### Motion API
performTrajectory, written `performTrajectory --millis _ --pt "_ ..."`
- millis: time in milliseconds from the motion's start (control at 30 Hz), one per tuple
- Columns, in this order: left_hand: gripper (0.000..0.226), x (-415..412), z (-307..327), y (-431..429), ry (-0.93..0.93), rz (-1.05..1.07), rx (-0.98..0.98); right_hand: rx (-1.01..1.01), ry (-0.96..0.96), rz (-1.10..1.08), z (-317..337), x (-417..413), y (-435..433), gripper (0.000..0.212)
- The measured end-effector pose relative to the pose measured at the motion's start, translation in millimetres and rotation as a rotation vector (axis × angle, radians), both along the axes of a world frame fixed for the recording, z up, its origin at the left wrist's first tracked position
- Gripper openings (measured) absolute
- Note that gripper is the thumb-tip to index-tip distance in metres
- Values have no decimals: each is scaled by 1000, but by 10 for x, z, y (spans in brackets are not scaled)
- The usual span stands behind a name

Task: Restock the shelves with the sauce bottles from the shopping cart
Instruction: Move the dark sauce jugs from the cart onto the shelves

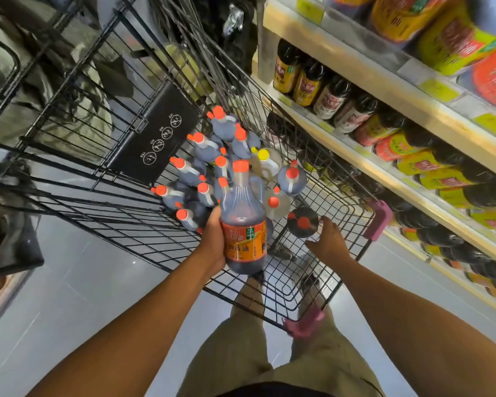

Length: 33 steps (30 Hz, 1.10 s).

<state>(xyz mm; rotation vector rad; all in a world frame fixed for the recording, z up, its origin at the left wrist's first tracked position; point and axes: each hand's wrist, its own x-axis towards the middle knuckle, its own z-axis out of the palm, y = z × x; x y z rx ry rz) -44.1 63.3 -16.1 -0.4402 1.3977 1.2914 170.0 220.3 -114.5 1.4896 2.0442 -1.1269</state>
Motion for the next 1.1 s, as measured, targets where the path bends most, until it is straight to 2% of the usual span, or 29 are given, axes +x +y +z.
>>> performTrajectory --millis 67,167,367,467,600,767,900,1000,1100 --pt "64 -5 -62 -4 -20 12 -10 -43 -33 -18 -116 -7 -7 92" --pt "65 -11 -208 -24 -36 23 -31 -58 -7 -27 -265 -35 -39 99" --pt "73 -32 -386 -41 -69 83 -45 72 77 -19 -493 -9 -74 112" --pt "78 -59 -425 -45 -85 67 -1 98 89 -8 -480 -38 -75 107" --pt "68 -86 -384 1 -39 25 20 75 55 -80 -386 -71 -50 87" --pt "61 -94 -155 66 -30 20 93 -10 162 -240 -43 -116 27 71" --pt "72 -139 77 95 -55 49 125 -62 249 -293 310 -109 98 73" --pt "74 -180 266 81 -32 40 111 -113 322 -311 598 -78 172 82" --pt "78 -243 477 74 -44 17 133 -237 428 -351 969 -106 277 90"
